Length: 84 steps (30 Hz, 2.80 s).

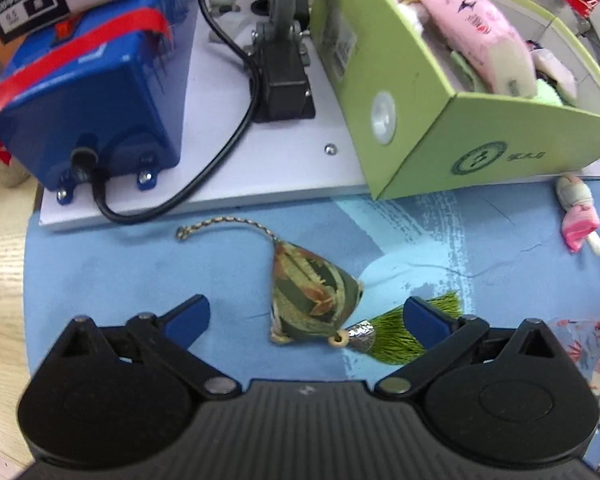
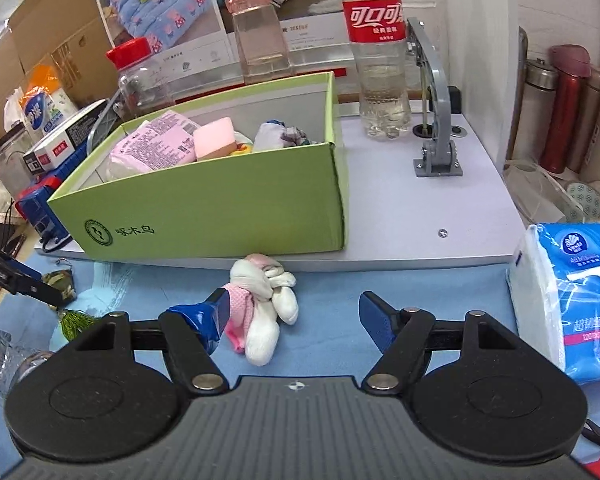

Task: Organize soft objects
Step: 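Move the left tool toward the tasseled sachet while the right tool approaches the plush toy, then grasp the tasseled sachet with the left tool while the right tool grasps the plush toy, then carry both items over the lime-green box and open both tools to drop them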

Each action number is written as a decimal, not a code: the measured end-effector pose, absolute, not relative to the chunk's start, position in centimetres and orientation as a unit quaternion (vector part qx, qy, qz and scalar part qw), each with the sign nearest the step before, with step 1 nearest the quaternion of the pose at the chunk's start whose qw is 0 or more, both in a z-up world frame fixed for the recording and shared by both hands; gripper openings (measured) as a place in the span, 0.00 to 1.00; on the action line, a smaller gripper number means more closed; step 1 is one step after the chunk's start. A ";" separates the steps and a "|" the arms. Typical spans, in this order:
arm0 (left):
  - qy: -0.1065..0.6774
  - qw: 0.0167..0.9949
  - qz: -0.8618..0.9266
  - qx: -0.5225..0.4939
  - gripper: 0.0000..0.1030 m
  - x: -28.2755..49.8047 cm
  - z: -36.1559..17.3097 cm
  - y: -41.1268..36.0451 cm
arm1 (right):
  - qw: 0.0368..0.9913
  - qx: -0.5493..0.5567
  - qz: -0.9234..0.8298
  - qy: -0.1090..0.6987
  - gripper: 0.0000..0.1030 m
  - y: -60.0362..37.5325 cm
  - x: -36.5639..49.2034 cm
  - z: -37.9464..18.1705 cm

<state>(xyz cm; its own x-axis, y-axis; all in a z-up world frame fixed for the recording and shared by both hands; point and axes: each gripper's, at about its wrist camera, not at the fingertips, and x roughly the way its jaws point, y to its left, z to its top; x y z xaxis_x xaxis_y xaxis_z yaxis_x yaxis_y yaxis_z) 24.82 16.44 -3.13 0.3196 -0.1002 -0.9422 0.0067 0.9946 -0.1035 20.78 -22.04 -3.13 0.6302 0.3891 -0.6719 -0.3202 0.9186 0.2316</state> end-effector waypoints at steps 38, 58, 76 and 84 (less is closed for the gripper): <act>0.522 0.851 -0.043 -0.048 0.36 19.6 -1.7 15.2 | 0.910 -0.026 0.217 0.351 0.24 -17.0 21.4 -6.6; 0.413 0.897 -0.150 -0.053 0.36 28.8 11.7 7.7 | 0.941 -0.024 0.250 0.227 0.25 -17.2 24.8 7.5; 0.426 0.894 -0.137 -0.036 0.80 33.7 7.7 4.6 | 0.938 -0.019 0.200 0.281 0.43 -15.5 32.5 3.1; 0.419 0.898 -0.133 -0.033 0.85 31.8 8.0 5.2 | 0.937 -0.029 0.201 0.284 0.49 -15.0 31.7 3.7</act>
<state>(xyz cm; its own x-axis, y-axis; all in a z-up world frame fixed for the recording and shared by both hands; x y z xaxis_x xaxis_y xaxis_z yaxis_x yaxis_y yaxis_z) 31.84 5.24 8.05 0.6138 -0.2658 -0.7434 0.2113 0.9626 -0.1697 31.75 -14.98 3.66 0.7580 0.3598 -0.5441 -0.3923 0.9178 0.0603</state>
